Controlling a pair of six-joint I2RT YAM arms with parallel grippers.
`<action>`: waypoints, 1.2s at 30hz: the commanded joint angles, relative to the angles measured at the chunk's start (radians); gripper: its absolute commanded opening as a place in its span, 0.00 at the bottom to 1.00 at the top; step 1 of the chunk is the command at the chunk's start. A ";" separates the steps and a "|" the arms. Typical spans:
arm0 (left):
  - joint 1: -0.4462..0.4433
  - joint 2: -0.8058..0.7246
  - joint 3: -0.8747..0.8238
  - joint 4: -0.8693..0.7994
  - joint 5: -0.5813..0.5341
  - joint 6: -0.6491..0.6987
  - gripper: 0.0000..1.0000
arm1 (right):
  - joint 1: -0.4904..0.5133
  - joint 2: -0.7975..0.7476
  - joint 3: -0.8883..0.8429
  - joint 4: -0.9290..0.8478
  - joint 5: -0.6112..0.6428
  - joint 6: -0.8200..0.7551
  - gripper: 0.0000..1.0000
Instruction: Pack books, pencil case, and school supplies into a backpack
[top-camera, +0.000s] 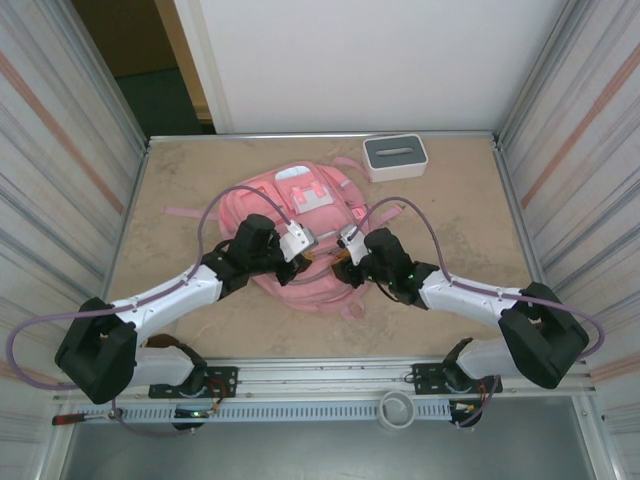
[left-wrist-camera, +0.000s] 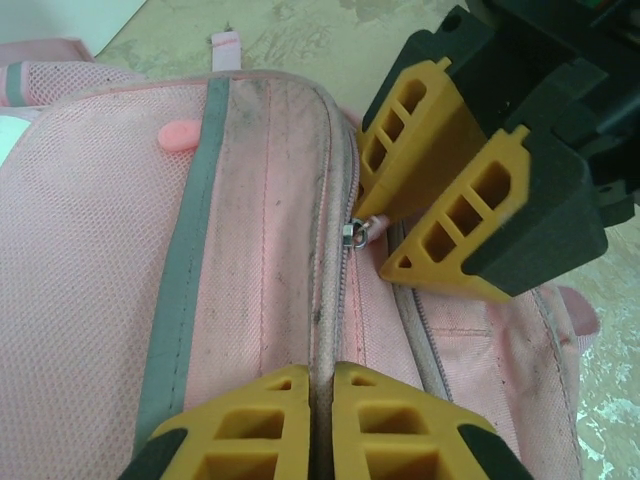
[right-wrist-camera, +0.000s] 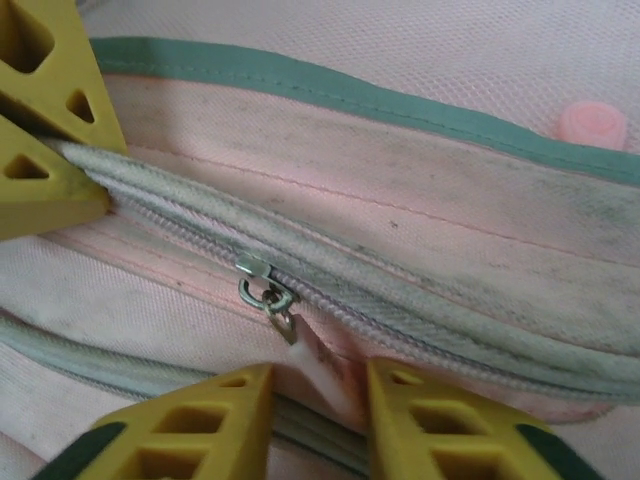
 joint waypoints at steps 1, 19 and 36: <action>0.000 -0.037 -0.005 0.073 0.045 -0.006 0.00 | 0.005 0.019 0.033 0.050 0.015 0.018 0.18; 0.063 -0.107 -0.080 0.087 -0.008 0.026 0.00 | -0.107 -0.077 -0.031 -0.111 0.150 0.230 0.00; -0.082 -0.048 0.015 -0.015 -0.130 0.198 0.57 | 0.053 -0.159 0.012 -0.076 0.024 0.223 0.00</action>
